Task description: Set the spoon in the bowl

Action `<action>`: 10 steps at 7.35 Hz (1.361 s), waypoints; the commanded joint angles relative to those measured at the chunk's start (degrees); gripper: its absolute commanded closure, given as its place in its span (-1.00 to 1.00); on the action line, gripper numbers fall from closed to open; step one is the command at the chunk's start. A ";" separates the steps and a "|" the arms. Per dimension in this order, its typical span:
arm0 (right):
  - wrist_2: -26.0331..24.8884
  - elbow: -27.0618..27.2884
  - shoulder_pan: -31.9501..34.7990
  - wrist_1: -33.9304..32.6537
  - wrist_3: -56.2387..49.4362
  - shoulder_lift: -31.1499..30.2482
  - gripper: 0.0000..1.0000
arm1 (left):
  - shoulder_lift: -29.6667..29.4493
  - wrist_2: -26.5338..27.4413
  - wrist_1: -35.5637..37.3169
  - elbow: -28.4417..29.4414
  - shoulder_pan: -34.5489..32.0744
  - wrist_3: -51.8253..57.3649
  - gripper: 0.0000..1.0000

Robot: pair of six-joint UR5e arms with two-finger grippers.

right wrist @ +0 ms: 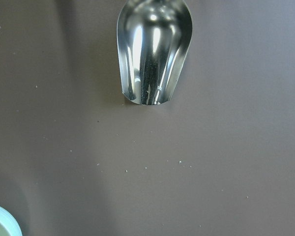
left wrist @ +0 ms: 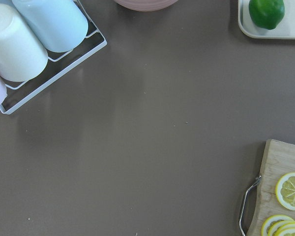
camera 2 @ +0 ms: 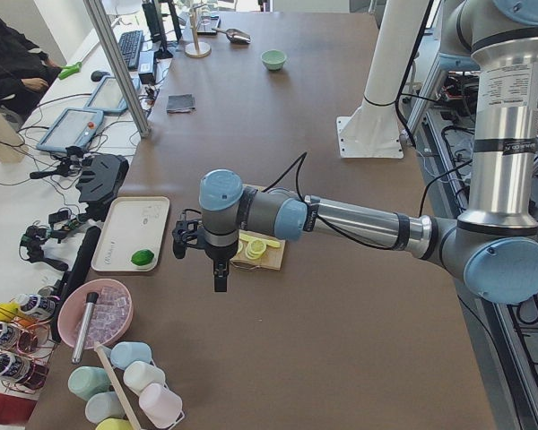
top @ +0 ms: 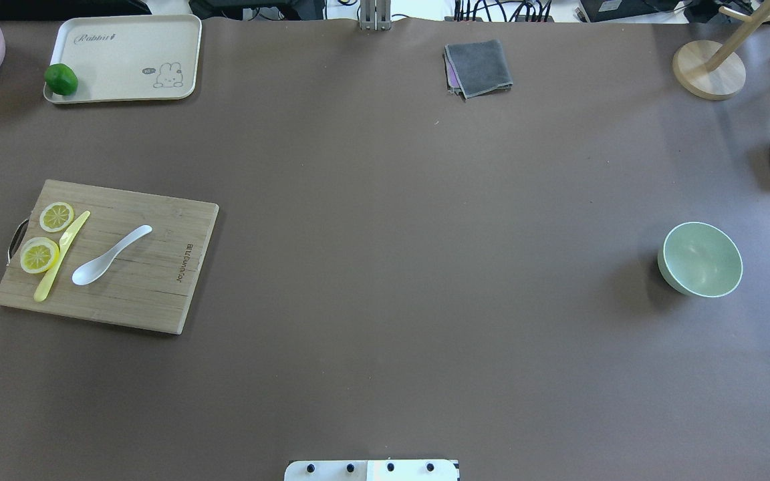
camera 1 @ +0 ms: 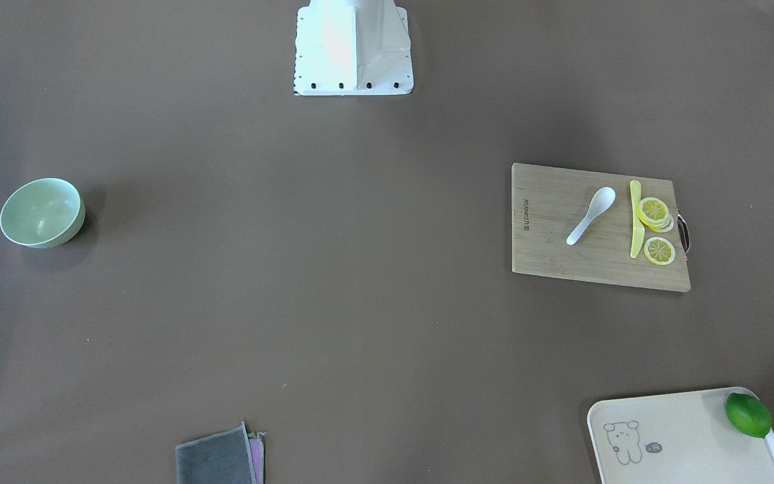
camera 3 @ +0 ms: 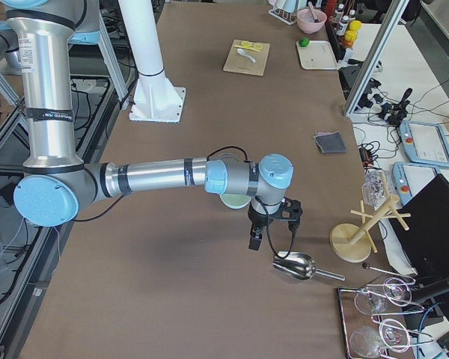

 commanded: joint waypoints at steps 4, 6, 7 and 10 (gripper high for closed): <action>-0.01 0.02 -0.09 0.00 0.16 0.35 -1.00 | -0.02 0.02 -0.86 3.31 0.09 0.09 -0.96; -0.01 0.02 -0.35 0.00 0.16 0.52 -1.00 | -1.08 -0.24 -1.56 4.12 0.00 0.44 -0.96; 0.08 0.28 -0.44 0.00 0.77 0.52 -1.00 | -0.82 -0.15 -2.08 4.20 0.00 0.44 -0.96; 0.17 1.34 -1.67 0.62 0.68 0.44 -1.00 | -0.73 0.56 -2.09 4.55 0.00 0.53 -0.96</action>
